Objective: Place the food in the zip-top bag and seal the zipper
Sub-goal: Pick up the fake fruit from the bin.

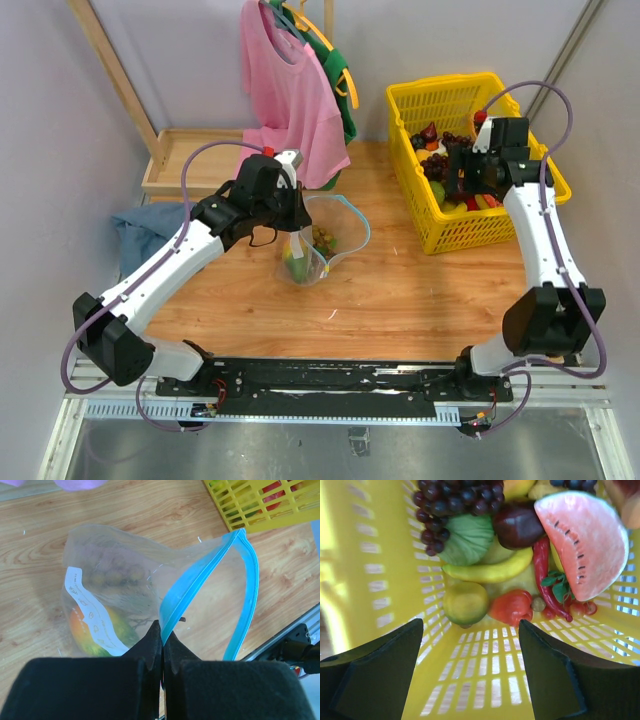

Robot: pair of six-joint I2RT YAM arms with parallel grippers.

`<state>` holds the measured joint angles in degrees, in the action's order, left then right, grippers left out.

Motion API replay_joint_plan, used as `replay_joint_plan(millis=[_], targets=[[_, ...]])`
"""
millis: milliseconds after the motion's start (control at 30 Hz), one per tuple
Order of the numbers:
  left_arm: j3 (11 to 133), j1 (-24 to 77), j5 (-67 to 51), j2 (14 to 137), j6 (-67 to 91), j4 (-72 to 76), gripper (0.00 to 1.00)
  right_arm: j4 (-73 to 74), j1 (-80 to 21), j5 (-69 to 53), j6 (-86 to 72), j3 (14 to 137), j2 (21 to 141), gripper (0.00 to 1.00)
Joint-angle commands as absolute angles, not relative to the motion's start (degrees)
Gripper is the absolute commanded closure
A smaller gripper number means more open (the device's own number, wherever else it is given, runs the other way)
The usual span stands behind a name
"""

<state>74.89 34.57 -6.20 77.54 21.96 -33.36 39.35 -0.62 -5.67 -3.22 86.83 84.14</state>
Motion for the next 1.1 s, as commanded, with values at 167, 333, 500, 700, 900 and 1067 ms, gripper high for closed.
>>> replay_joint_plan(millis=[167, 333, 500, 700, 900, 1067], targets=[[75.4, 34.1, -7.2, 77.6, 21.5, -33.3, 1.0, 48.3, 3.7, -13.5, -1.3, 91.0, 98.0, 0.09], [75.7, 34.0, -7.3, 77.9, 21.3, -33.6, 1.0, 50.5, 3.7, -15.3, -0.2, 91.4, 104.8, 0.05], [75.6, 34.0, -7.2, 78.0, 21.3, -33.8, 1.0, 47.4, 3.7, -18.3, 0.0, 89.4, 108.3, 0.03], [75.7, 34.0, -7.0, 77.9, 21.3, -34.0, 1.0, 45.9, 3.7, -22.2, 0.3, 88.3, 113.0, 0.03], [75.6, 34.1, -6.9, 77.8, 21.4, -34.1, 1.0, 43.2, 3.6, -23.5, 0.3, 86.1, 116.7, 0.03], [75.7, 34.1, -6.7, 78.0, 21.5, -34.4, 1.0, 41.7, 3.7, -24.7, 0.3, 86.1, 119.0, 0.03]])
